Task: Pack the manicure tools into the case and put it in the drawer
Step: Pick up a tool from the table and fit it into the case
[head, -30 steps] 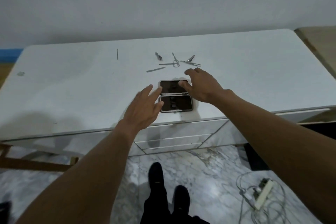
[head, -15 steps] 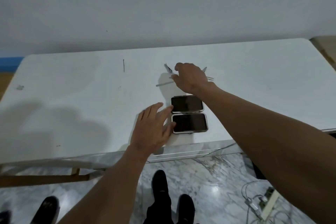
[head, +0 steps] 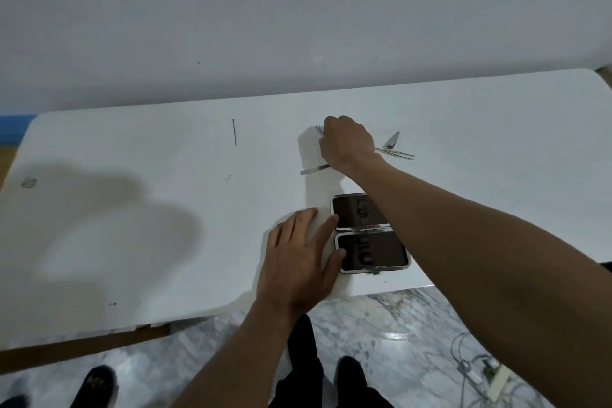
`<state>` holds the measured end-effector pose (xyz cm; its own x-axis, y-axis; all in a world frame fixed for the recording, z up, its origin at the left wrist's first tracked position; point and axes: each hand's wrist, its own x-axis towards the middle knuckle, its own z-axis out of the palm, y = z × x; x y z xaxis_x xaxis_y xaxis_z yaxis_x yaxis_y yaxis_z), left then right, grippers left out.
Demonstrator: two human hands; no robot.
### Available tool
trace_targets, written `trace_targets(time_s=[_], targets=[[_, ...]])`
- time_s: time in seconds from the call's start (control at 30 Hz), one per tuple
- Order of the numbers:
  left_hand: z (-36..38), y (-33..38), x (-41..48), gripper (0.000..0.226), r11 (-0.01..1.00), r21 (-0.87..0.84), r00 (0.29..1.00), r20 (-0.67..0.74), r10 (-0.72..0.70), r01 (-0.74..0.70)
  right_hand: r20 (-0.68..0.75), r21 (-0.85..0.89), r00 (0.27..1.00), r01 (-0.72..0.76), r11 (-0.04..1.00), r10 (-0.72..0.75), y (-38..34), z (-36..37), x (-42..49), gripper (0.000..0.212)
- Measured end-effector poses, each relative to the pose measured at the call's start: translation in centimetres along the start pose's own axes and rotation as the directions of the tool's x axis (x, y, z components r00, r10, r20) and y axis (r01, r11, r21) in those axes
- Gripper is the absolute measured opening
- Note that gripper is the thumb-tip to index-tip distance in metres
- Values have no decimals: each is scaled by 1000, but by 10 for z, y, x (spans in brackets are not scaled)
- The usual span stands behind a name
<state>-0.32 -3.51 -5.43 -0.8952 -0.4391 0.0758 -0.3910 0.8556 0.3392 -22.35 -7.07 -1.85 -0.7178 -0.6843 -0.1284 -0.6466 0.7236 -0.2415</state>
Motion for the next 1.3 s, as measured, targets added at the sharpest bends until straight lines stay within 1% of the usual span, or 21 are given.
trace_targets(time_s=[0.2, 0.33, 0.47, 0.53, 0.6, 0.63, 0.67, 0.73, 0.77, 0.8, 0.83, 0.9, 1.0, 1.1, 1.2, 1.3], targets=[[-1, -1, -1, 49, 999, -34, 1000, -1, 10, -10, -10, 95, 999, -35, 995, 36, 3, -10, -11, 5], [1, -2, 0, 51, 999, -22, 998, -47, 37, -38, -22, 124, 1000, -18, 992, 21, 15, -25, -30, 8], [8, -6, 1, 49, 998, -57, 996, -87, 22, -27, -57, 238, 998, 21, 971, -8, 35, -41, -68, 23], [11, -8, 2, 49, 998, -59, 995, -98, 25, -31, -73, 300, 997, 46, 953, -25, 48, -47, -92, 24], [14, -10, 2, 50, 998, -65, 995, -99, 20, -27, -60, 380, 998, 26, 924, -3, 61, -49, -115, 23], [15, -11, 2, 50, 998, -64, 995, -102, 19, -25, -35, 463, 999, -10, 886, 29, 69, -48, -124, 21], [16, -12, 2, 51, 998, -61, 995, -102, 20, -27, 12, 574, 997, -67, 816, 73, 75, -46, -133, 19], [17, -12, 2, 51, 998, -55, 995, -99, 22, -27, 117, 757, 983, -180, 628, 141, 86, -43, -149, 15], [17, -11, 1, 52, 998, -52, 995, -93, 22, -27, 149, 806, 977, -208, 554, 151, 91, -42, -156, 15], [16, -11, 1, 53, 998, -50, 996, -86, 21, -25, 167, 836, 974, -222, 502, 153, 95, -40, -161, 15], [16, -10, 1, 53, 998, -51, 996, -82, 19, -23, 176, 856, 972, -228, 463, 154, 98, -38, -166, 17], [15, -10, 0, 54, 999, -49, 996, -84, 18, -23, 186, 876, 969, -238, 419, 161, 102, -34, -172, 17], [15, -9, 0, 52, 999, -44, 995, -92, 29, -33, 185, 875, 964, -249, 415, 190, 102, -29, -178, 17], [15, -9, -1, 50, 998, -41, 994, -103, 33, -38, 183, 868, 968, -240, 434, 170, 99, -25, -183, 6], [16, -10, -1, 49, 998, -43, 993, -113, 36, -41, 141, 816, 976, -209, 538, 164, 98, -20, -188, 9], [17, -11, 0, 48, 998, -42, 993, -113, 41, -46, 74, 759, 987, -149, 634, 143, 98, -19, -189, 4]])
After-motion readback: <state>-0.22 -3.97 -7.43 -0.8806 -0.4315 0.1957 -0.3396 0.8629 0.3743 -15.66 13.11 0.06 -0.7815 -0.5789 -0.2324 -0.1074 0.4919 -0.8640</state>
